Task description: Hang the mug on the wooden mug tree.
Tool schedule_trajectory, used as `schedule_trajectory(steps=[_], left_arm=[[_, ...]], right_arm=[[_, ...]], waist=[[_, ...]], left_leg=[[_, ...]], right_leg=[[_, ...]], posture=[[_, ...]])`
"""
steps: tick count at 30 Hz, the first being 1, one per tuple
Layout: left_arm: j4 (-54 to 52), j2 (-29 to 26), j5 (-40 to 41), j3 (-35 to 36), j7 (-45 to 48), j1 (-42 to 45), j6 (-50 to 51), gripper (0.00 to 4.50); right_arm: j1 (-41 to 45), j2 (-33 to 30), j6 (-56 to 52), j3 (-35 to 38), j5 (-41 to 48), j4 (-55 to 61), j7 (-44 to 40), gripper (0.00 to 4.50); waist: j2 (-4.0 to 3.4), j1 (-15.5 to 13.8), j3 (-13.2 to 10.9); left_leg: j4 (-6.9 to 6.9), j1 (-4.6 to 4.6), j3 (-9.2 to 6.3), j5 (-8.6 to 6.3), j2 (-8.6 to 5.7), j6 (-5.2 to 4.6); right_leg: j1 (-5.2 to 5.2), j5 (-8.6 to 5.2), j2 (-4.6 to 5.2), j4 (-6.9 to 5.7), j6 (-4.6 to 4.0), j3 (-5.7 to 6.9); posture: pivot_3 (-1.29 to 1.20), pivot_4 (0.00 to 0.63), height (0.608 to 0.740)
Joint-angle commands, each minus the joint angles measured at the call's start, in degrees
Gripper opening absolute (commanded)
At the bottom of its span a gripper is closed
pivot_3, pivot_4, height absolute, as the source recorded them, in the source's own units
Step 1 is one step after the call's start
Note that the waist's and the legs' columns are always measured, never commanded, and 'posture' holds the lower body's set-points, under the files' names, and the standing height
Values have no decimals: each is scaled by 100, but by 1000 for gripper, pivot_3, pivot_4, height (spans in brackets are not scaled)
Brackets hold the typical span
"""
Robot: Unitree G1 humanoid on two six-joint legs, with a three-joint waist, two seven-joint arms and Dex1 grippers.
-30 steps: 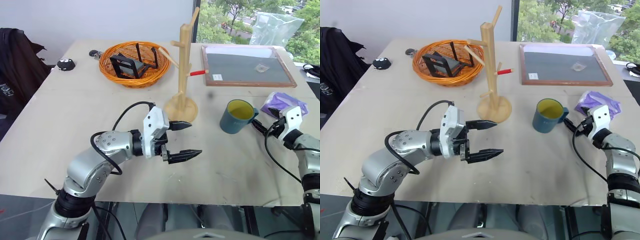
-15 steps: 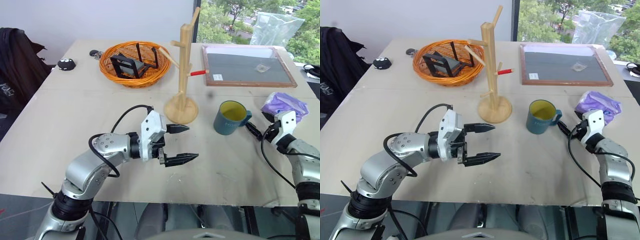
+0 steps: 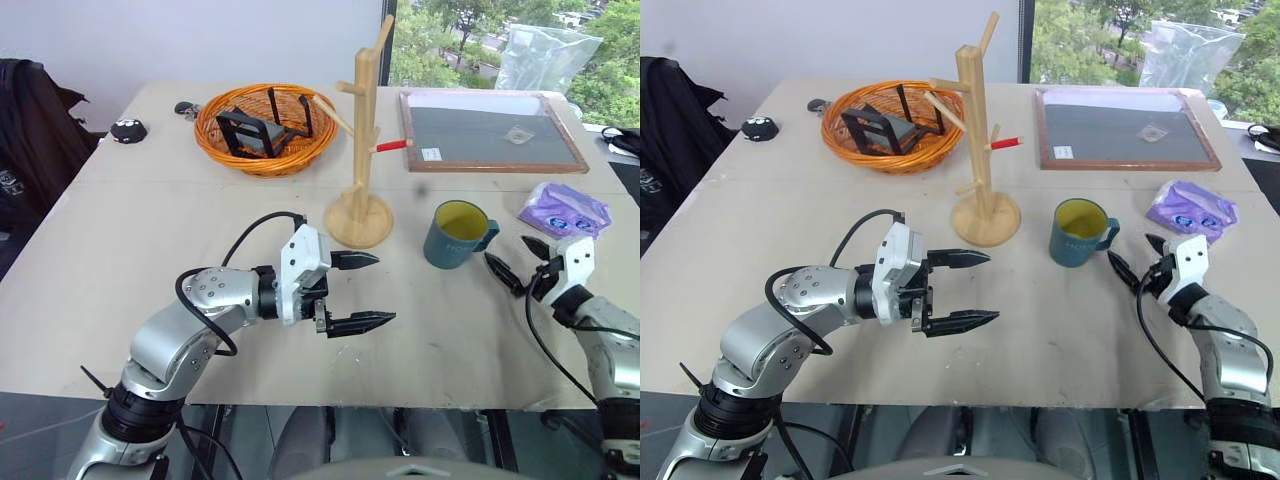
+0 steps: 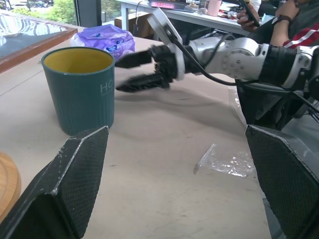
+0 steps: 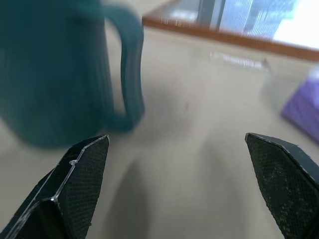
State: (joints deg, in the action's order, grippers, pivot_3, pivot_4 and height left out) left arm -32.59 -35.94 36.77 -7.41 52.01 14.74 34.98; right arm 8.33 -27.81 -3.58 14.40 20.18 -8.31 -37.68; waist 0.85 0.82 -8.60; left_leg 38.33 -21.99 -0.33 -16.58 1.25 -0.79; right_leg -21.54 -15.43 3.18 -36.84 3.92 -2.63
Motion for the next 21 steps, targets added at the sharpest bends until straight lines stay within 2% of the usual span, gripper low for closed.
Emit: schedule_trajectory(steps=[1, 9, 10, 12, 13, 16, 17, 19, 20, 21], left_arm=[[-95, 15, -5, -12, 25, -5, -103, 4500], [-153, 58, -3, 15, -55, 64, -35, 4500], [-170, 63, 5, 20, -76, 69, -18, 4500], [-190, 67, 11, 21, -107, 73, -6, 4500], [-195, 71, 16, 22, -125, 77, 0, 4500], [-197, 86, 10, 21, -172, 95, 5, 4500], [-194, 93, 1, 19, -186, 103, 4, 4500], [-194, 98, -4, 17, -203, 119, 12, 4500], [-196, 100, 9, 22, -213, 128, 23, 4500], [-200, 103, 21, 24, -225, 137, 36, 4500]], right_arm=[[225, 67, 97, -40, -58, -130, 71, 4424], [633, 222, 308, -299, -343, -780, 80, 4424], [664, 245, 319, -318, -357, -816, 81, 4046], [707, 288, 323, -336, -344, -858, 64, 3649], [727, 307, 331, -338, -345, -872, 68, 3260], [776, 359, 348, -332, -338, -880, 65, 1756], [781, 362, 353, -331, -339, -881, 64, 1416], [780, 351, 367, -330, -339, -891, 53, 313], [775, 342, 373, -324, -336, -892, 43, 77], [765, 322, 381, -321, -337, -888, 30, 77]], waist=[[1, -18, 0], [0, -4, -1], [0, -4, -1], [0, -1, -1], [0, 0, -1], [0, -6, -1], [0, -6, -1], [0, -7, -1], [0, -3, -1], [1, -1, -1]], left_leg=[[0, -1, -1, 2, 0, 4], [-1, -3, -2, 9, 0, 15], [-1, -3, -3, 9, 0, 16], [-1, -3, -3, 9, 0, 16], [-1, -3, -3, 9, 0, 16], [-1, -3, -4, 9, 0, 16], [-1, -4, -4, 9, 0, 16], [0, -4, -4, 9, 0, 16], [-1, -4, -4, 9, 0, 16], [-1, -3, -4, 9, 0, 16]], right_leg=[[0, 0, 0, 1, 0, 1], [-2, 0, 0, 0, 0, 2], [-2, 0, 0, 0, 0, 3], [-2, 0, 0, 0, 0, 2], [-2, 0, 0, 0, 0, 2], [-2, 0, 0, 0, 0, 3], [-2, 0, 0, 0, 0, 3], [-2, 0, 1, 0, 0, 3], [-2, 0, 1, 0, 0, 3], [-2, 0, 1, 0, 0, 3]], posture=[[0, 150, 737], [0, 150, 737], [0, 150, 737], [0, 150, 737], [0, 150, 737], [0, 150, 737], [0, 150, 737], [0, 150, 737], [0, 150, 737], [0, 150, 737]])
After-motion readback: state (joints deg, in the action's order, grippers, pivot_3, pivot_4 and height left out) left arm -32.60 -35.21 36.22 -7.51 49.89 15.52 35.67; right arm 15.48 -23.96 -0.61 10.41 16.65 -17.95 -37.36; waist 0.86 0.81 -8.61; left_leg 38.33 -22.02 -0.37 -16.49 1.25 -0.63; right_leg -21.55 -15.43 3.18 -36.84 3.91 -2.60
